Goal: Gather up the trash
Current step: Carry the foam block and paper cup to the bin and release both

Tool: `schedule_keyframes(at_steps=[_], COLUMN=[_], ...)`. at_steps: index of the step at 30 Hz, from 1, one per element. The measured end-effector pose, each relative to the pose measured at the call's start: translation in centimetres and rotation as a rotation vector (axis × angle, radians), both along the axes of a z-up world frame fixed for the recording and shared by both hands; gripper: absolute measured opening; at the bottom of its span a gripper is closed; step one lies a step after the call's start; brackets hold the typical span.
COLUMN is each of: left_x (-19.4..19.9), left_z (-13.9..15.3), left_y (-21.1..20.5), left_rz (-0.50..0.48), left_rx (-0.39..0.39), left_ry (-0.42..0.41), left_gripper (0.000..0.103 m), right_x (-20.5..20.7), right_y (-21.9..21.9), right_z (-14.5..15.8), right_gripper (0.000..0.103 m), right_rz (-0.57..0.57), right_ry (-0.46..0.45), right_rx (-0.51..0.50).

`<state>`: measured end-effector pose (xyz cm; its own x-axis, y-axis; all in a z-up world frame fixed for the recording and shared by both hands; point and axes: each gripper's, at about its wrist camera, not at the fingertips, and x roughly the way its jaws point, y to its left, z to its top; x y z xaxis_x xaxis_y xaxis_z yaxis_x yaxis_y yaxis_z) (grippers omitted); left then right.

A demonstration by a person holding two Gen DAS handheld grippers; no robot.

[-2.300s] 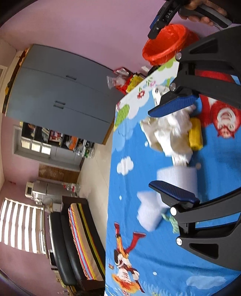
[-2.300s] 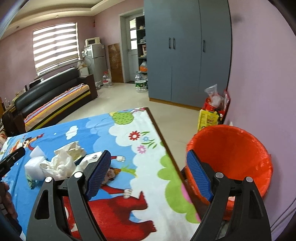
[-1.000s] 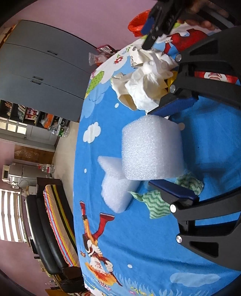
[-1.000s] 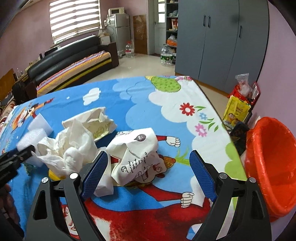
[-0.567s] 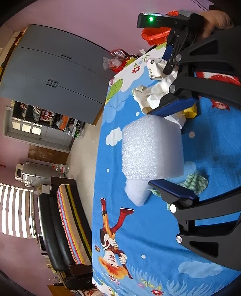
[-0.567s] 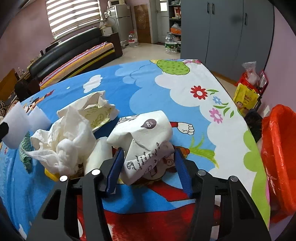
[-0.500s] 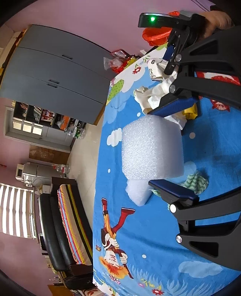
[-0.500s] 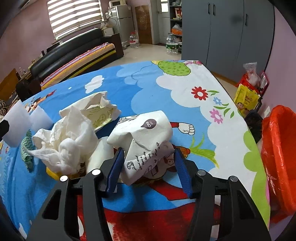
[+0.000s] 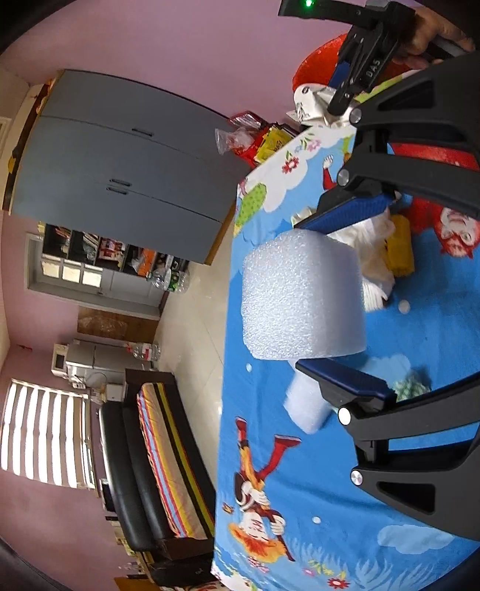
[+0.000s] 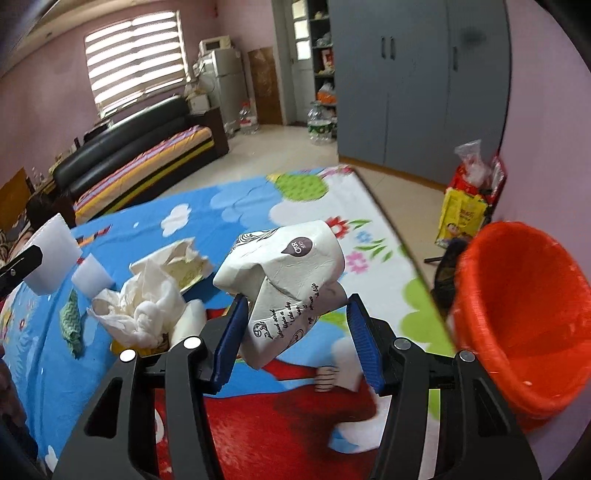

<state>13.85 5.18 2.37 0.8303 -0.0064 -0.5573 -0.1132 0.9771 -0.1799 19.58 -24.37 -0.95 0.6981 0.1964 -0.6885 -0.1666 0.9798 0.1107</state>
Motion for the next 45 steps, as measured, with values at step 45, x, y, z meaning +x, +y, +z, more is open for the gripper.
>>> schedule_keyframes(at_steps=[45], left_x=[10.7], left_z=[2.3], left_y=[-31.9], left_rz=[-0.695], left_rx=[-0.149], left_ry=[-0.022], left_gripper=[0.065], right_x=[-3.3], right_y=[-22.8], right_z=[3.9], right_gripper=[0.055], right_rz=[-0.514], right_ry=[-0.140], right_rx=[-0.142])
